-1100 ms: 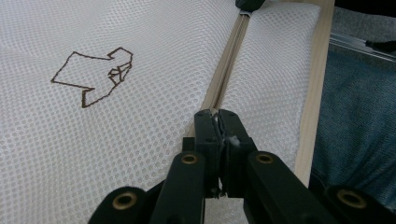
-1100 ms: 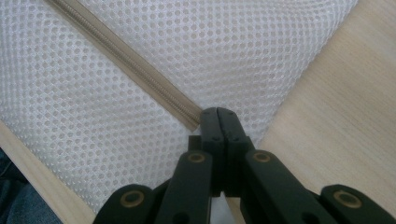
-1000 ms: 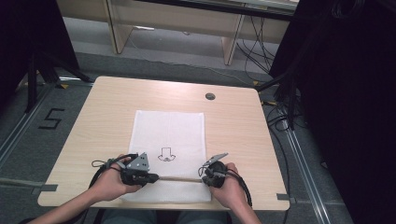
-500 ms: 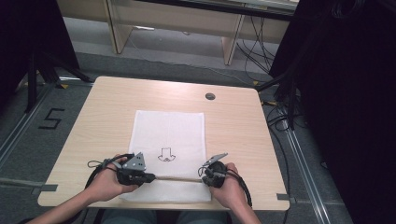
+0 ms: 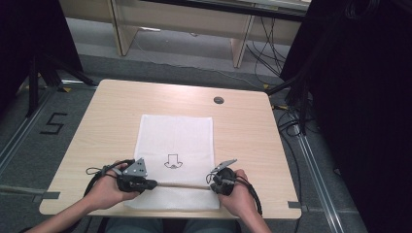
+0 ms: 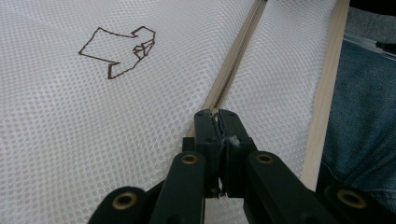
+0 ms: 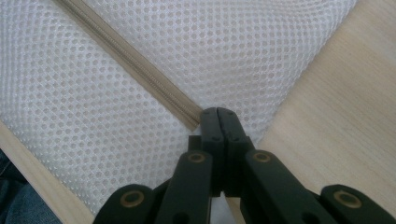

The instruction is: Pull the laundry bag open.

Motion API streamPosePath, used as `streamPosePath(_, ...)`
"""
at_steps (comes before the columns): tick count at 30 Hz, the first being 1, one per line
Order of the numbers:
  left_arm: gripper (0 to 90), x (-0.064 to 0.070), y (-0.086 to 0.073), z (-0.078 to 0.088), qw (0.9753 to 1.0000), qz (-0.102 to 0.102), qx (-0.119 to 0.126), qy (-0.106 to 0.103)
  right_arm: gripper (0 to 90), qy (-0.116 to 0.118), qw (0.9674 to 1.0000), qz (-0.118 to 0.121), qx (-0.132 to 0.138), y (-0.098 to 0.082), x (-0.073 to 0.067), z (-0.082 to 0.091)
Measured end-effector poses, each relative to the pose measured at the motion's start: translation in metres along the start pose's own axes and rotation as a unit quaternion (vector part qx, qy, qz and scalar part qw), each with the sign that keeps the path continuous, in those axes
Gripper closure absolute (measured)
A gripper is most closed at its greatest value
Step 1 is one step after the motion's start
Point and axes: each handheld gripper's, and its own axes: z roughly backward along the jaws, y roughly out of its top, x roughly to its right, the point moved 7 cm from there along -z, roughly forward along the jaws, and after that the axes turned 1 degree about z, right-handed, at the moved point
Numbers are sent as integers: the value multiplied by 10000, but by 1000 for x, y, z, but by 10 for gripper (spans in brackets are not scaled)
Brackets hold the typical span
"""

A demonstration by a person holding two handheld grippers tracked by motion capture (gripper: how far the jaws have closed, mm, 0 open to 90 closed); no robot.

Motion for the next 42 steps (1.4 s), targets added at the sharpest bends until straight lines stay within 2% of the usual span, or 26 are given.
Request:
streamPosePath(2,873,-1,-2,2,10000,18,-9,23,900,3,10000,-9,-6,0,0,0)
streamPosePath(4,873,-3,-2,2,10000,-71,-5,41,900,11,10000,43,4,0,0,0)
streamPosePath(7,874,-3,-4,3,10000,34,-40,47,900,1,10000,-11,-5,0,0,0)
streamPosePath(11,873,-3,-5,3,10000,71,-18,13,900,15,10000,-25,-6,0,0,0)
streamPosePath(13,873,-5,-6,3,9999,-51,-73,56,900,14,10000,-21,-5,0,0,0)
streamPosePath(20,873,-4,-6,4,10000,-55,-52,16,900,13,10000,-18,-9,0,0,0)
streamPosePath(21,873,-3,-6,3,10000,77,-29,15,900,11,10000,-20,-14,0,0,0)
streamPosePath(24,873,-3,-6,3,9999,96,-38,29,900,9,10000,-18,-14,0,0,0)
streamPosePath(25,874,-5,-8,3,9999,12,-98,115,900,3,10000,13,-2,0,0,0)
streamPosePath(27,873,-7,-10,5,9999,152,-49,50,900,-21,10000,93,28,1,1,0)
streamPosePath(28,874,-8,-10,5,9999,101,-37,26,900,-16,10000,88,30,1,1,-1)
streamPosePath(30,873,-7,-10,5,9998,175,-16,46,900,11,10000,5,-8,0,0,0)
streamPosePath(34,873,-7,-11,6,9999,144,-29,71,900,1,10000,10,-3,0,0,0)
streamPosePath(36,873,-9,-12,7,9999,55,-63,91,900,5,10000,-5,-7,0,0,0)
streamPosePath(37,873,-9,-13,7,9998,169,-67,83,900,12,10000,-17,-8,0,0,0)
streamPosePath(38,873,-10,-13,8,9999,119,-70,94,900,8,10000,-12,-12,0,0,0)
streamPosePath(39,873,-9,-13,7,9997,223,-30,56,900,14,10000,-14,-7,0,0,0)
streamPosePath(41,873,-11,-13,8,9999,39,-92,91,900,18,10000,-19,-6,0,0,0)
streamPosePath(42,874,-10,-13,8,9999,72,-72,80,900,11,10000,11,-1,0,0,0)
